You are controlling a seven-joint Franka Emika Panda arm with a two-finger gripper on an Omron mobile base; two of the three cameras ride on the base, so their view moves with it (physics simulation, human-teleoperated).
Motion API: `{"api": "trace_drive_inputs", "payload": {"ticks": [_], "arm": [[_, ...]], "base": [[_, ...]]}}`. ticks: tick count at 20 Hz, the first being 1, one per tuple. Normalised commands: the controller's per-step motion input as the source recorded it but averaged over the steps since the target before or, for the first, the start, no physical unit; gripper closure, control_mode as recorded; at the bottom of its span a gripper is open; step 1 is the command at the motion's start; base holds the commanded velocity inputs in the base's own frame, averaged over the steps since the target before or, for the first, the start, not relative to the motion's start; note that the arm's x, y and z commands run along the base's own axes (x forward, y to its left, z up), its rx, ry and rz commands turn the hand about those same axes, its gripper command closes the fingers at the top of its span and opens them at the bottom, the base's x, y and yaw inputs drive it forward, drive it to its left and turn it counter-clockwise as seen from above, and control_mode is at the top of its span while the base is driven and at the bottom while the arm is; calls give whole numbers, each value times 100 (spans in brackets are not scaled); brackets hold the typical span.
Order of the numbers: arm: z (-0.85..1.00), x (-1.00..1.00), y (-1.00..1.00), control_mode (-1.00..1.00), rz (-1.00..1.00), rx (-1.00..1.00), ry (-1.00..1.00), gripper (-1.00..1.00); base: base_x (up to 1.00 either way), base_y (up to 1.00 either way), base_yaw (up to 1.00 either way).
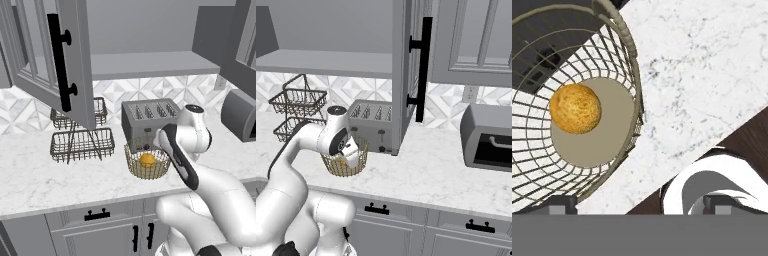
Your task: Open the cabinet, pick up the bread from the cabinet and place it in the basket. Then move the basket to the dining counter.
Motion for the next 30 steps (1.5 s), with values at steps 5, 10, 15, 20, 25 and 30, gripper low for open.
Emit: {"api": "trace_drive_inputs", "payload": {"ticks": [5, 10, 15, 20, 25, 30], "arm": [[-35, 47, 0, -100, 0, 0, 11, -100], [-27, 47, 0, -100, 0, 0, 6, -100], [-29, 38, 0, -100, 0, 0, 5, -100], [-30, 5, 0, -100, 0, 0, 0, -100], [-51, -6, 16, -100, 0, 0, 0, 100], [-69, -37, 41, -100, 0, -2, 0, 100]], "base": [[0, 0, 0], [0, 0, 0], [0, 0, 0], [0, 0, 0], [0, 0, 0], [0, 0, 0]]}}
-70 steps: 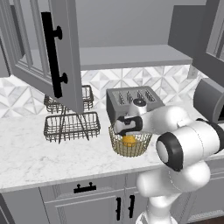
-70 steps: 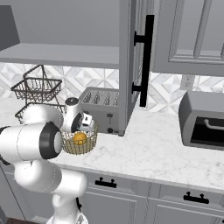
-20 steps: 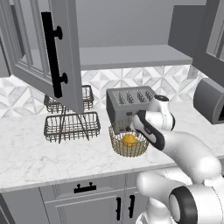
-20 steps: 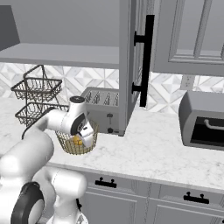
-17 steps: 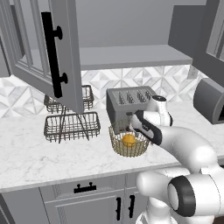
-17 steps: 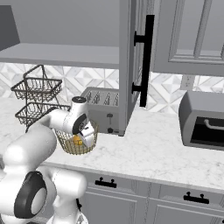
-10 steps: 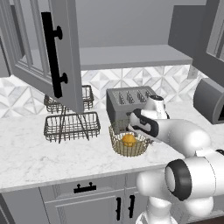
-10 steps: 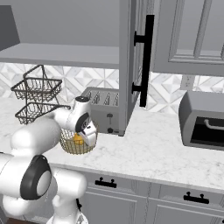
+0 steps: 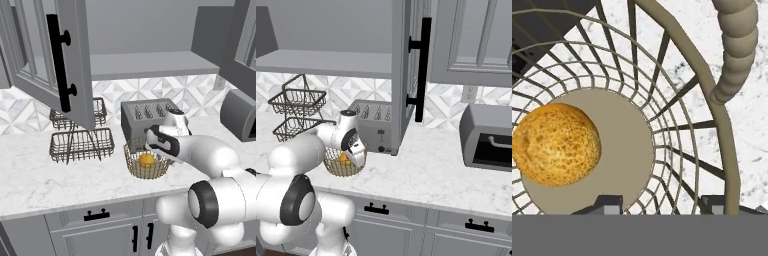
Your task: Open the cabinet, pick up the bread from the cabinet and place it in the basket. Then move the basket to the dining counter.
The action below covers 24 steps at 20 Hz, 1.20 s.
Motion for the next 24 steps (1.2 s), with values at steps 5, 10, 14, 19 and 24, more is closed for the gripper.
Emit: {"api": "trace_drive_inputs", "payload": {"ticks": [5, 10, 14, 19, 24], "arm": [[-53, -50, 48, -100, 0, -20, -1, 100], [-11, -34, 14, -100, 9, -7, 0, 100], [17, -49, -21, -100, 0, 10, -1, 100], [8, -58, -6, -100, 0, 12, -31, 100], [37, -44, 0, -100, -5, 6, -48, 100]], "base": [[0, 0, 0], [0, 0, 0], [0, 0, 0], [0, 0, 0], [0, 0, 0]]}}
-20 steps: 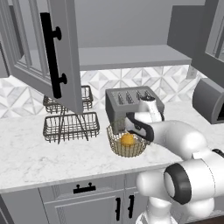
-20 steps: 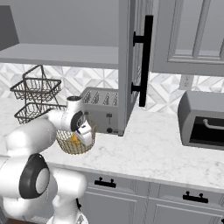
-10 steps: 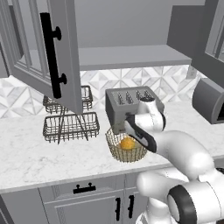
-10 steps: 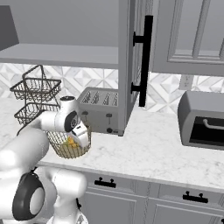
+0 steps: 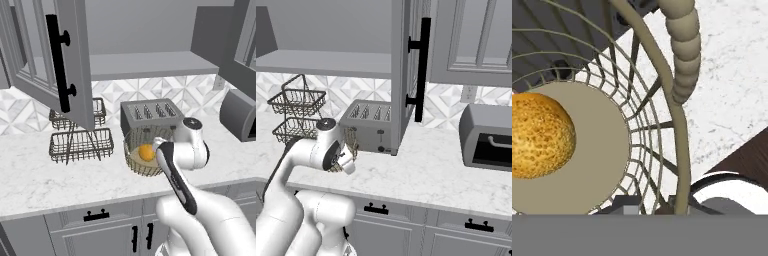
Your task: Open the cabinet, pick up the bread from the cabinet and place it in the basket. Then move the basket to the dining counter.
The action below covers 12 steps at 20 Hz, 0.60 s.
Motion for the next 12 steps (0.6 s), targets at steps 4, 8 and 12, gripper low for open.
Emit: {"api": "trace_drive_inputs", "payload": {"ticks": [4, 8, 12], "arm": [[83, -50, 5, -100, -6, 0, -26, 100], [96, -50, 5, -100, -7, 0, -10, 100], [97, -48, 0, -100, -6, 0, -1, 100]], "base": [[0, 0, 0], [0, 0, 0], [0, 0, 0]]}}
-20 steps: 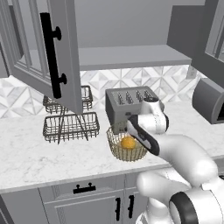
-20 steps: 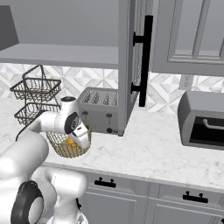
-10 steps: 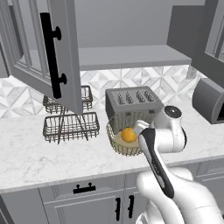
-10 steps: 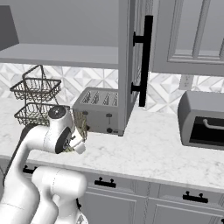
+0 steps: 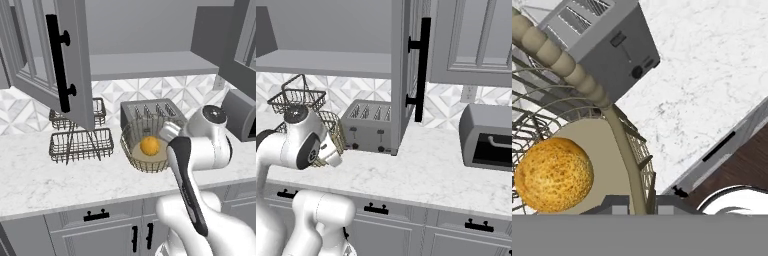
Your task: Open the cabinet, pick up the bread from the cabinet and place it in the basket. Then move the basket to the dining counter.
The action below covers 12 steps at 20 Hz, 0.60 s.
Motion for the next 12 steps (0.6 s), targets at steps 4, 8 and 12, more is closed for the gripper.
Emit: {"api": "trace_drive_inputs", "payload": {"ticks": [4, 8, 12], "arm": [[78, -54, 0, -100, -14, 0, 0, 100], [65, -44, -7, -100, -17, 0, -6, 100], [51, -47, -17, -100, -16, 7, -20, 100]], "base": [[0, 0, 0], [0, 0, 0], [0, 0, 0]]}}
